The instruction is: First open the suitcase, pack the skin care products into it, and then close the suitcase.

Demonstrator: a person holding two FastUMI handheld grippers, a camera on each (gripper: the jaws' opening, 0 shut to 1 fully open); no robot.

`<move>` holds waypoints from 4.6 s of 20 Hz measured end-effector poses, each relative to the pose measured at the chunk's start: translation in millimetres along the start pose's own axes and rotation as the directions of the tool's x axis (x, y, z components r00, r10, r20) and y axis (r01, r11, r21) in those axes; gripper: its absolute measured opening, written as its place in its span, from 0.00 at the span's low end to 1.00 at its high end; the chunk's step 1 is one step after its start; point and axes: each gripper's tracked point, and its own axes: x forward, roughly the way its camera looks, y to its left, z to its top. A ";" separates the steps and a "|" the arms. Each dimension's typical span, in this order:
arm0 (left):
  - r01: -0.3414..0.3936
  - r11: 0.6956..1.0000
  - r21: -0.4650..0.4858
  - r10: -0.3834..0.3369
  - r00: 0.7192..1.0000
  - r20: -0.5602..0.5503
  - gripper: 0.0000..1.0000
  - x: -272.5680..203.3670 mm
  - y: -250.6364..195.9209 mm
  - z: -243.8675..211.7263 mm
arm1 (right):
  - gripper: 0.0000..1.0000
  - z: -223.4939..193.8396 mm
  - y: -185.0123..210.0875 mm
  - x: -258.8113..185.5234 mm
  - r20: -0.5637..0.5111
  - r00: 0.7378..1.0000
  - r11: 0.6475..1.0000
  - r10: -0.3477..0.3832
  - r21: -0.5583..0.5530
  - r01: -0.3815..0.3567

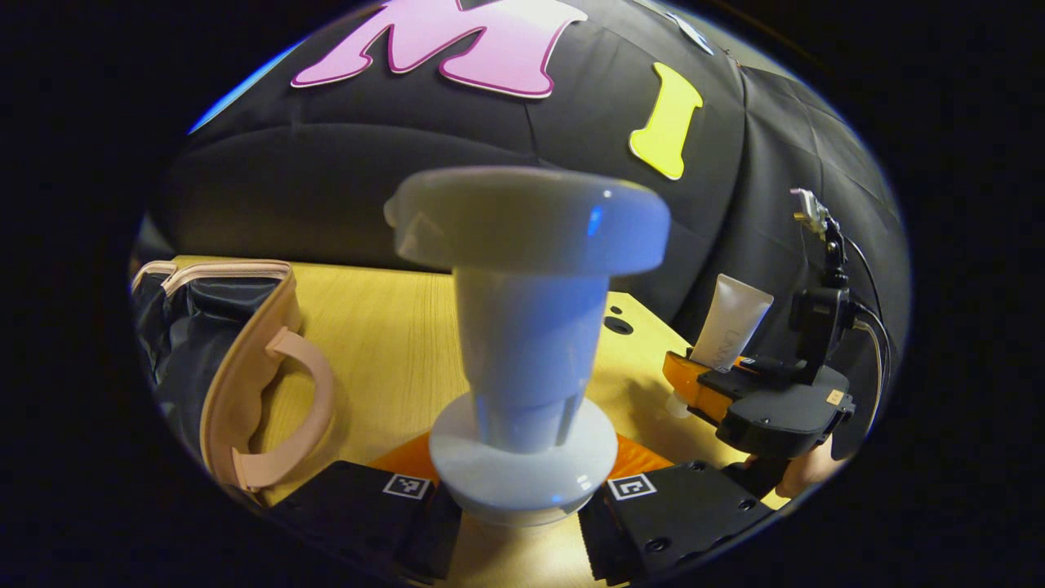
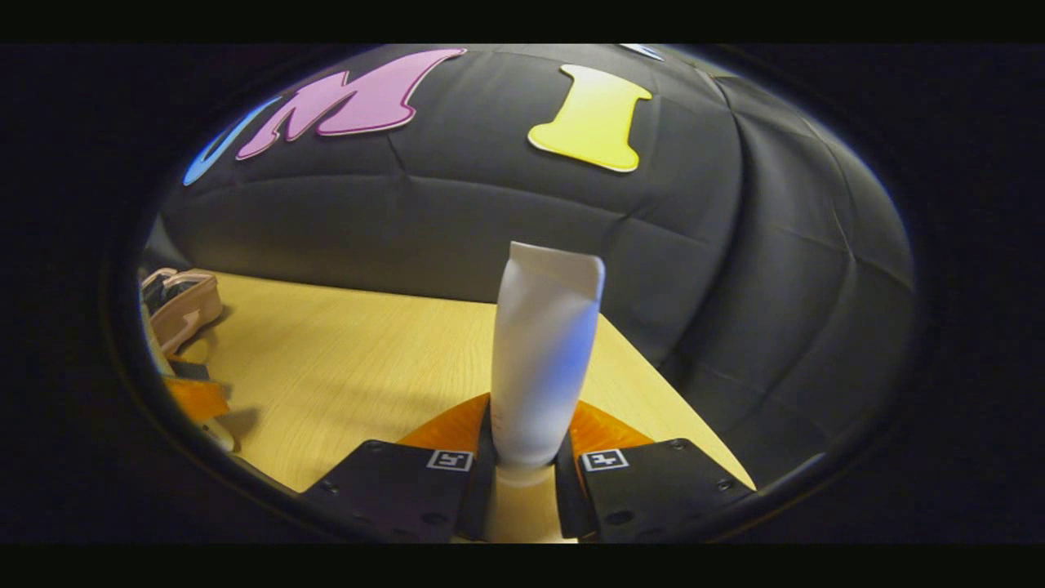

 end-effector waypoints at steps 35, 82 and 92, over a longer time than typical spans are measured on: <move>-0.205 0.979 -0.004 0.177 0.854 -0.489 0.64 -114.5 292.3 -2.5 | 0.33 154.3 314.7 -179.6 0.243 0.860 0.884 0.449 0.017 -0.467; -0.584 0.795 -0.165 0.603 0.790 0.107 0.89 -401.4 470.2 102.1 | 0.44 14.1 451.2 -123.8 -0.480 0.800 0.932 0.361 0.226 -0.285; -0.550 0.833 -0.059 0.550 0.835 -0.025 0.90 -347.4 569.6 106.4 | 0.99 113.4 390.7 -150.4 -0.192 0.920 0.939 0.343 0.110 -0.327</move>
